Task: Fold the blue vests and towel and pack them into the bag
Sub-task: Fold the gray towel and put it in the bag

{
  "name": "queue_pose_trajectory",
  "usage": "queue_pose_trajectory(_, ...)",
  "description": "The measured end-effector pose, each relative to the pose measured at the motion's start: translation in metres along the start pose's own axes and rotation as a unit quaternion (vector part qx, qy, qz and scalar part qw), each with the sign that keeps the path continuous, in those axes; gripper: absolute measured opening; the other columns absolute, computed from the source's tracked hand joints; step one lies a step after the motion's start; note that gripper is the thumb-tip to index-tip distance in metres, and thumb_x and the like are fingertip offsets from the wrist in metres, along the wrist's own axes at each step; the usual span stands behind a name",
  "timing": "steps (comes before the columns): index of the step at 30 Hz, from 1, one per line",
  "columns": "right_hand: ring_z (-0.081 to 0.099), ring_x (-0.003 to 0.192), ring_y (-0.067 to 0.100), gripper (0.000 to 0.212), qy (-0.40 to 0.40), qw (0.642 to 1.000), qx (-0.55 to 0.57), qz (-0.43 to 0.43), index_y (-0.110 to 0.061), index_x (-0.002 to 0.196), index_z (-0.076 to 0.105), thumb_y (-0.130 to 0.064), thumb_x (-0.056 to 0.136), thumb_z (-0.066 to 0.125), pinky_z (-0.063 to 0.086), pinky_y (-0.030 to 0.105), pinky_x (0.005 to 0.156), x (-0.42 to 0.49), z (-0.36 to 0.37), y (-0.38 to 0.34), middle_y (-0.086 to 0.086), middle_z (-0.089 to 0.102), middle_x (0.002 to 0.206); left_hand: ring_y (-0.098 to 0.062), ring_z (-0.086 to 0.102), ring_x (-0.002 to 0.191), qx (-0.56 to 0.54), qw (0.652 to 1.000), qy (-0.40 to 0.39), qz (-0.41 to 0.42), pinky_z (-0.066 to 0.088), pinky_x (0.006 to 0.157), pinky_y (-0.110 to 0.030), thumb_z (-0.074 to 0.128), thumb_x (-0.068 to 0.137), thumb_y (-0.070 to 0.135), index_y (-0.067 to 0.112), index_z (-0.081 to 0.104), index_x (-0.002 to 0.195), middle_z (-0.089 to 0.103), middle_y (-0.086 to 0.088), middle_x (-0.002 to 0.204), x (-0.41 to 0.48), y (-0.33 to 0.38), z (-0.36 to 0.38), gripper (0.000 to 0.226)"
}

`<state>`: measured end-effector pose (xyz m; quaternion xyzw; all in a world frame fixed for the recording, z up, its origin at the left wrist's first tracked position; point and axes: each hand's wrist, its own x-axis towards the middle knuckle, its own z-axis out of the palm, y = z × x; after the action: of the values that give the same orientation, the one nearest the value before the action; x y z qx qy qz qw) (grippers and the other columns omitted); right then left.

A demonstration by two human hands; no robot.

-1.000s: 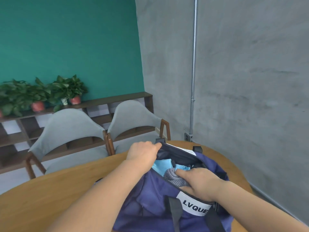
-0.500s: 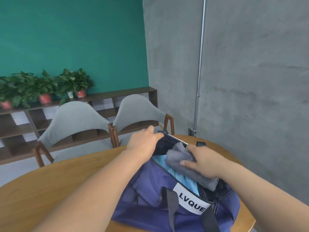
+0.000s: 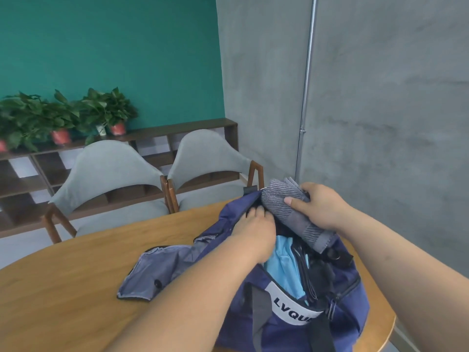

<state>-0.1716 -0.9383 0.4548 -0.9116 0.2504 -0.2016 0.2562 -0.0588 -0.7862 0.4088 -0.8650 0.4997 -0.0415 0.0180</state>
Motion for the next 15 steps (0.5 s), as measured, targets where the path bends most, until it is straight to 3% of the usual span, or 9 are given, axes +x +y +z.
queue_pose_trajectory(5, 0.062, 0.083, 0.016, 0.032, -0.011, 1.0, 0.009, 0.004, -0.02, 0.099, 0.065, -0.051, 0.095, 0.07, 0.042, 0.033, 0.072, 0.008, 0.001, 0.003, -0.001, 0.068, 0.086, -0.03, 0.026, 0.151, 0.004, 0.999, -0.008, -0.042, 0.027, 0.125, -0.044, 0.063, 0.097, 0.03, 0.011, 0.025, 0.158, 0.029, -0.011, 0.16, 0.018, -0.012, 0.02, 0.074)
queue_pose_trajectory(7, 0.063, 0.085, 0.018, 0.034, -0.019, 1.0, 0.013, 0.007, -0.018, 0.101, 0.065, -0.052, 0.094, 0.07, 0.042, 0.033, 0.072, 0.011, 0.001, 0.009, 0.0, 0.069, 0.088, -0.031, 0.023, 0.153, 0.011, 0.999, -0.018, -0.032, 0.025, 0.126, -0.045, 0.059, 0.099, 0.035, 0.011, 0.029, 0.158, 0.027, -0.012, 0.162, 0.018, -0.012, 0.017, 0.071)
queue_pose_trajectory(11, 0.064, 0.087, 0.019, 0.031, -0.036, 0.999, 0.034, 0.014, -0.019, 0.102, 0.066, -0.049, 0.095, 0.071, 0.04, 0.031, 0.072, 0.017, -0.001, 0.014, -0.001, 0.07, 0.09, -0.034, 0.037, 0.136, 0.13, 0.989, -0.045, 0.049, 0.031, 0.117, -0.045, 0.047, 0.104, 0.038, 0.011, 0.051, 0.145, 0.044, -0.016, 0.148, 0.008, -0.015, 0.008, 0.049)
queue_pose_trajectory(15, 0.07, 0.088, 0.016, 0.023, -0.035, 0.988, 0.144, 0.052, -0.021, 0.101, 0.07, -0.043, 0.095, 0.074, 0.052, 0.031, 0.077, 0.024, 0.006, 0.018, 0.002, 0.076, 0.093, -0.034, 0.05, 0.127, 0.167, 0.98, -0.058, 0.088, 0.037, 0.108, -0.043, 0.047, 0.104, 0.032, 0.013, 0.05, 0.143, 0.052, -0.015, 0.142, -0.002, -0.016, 0.006, 0.043)
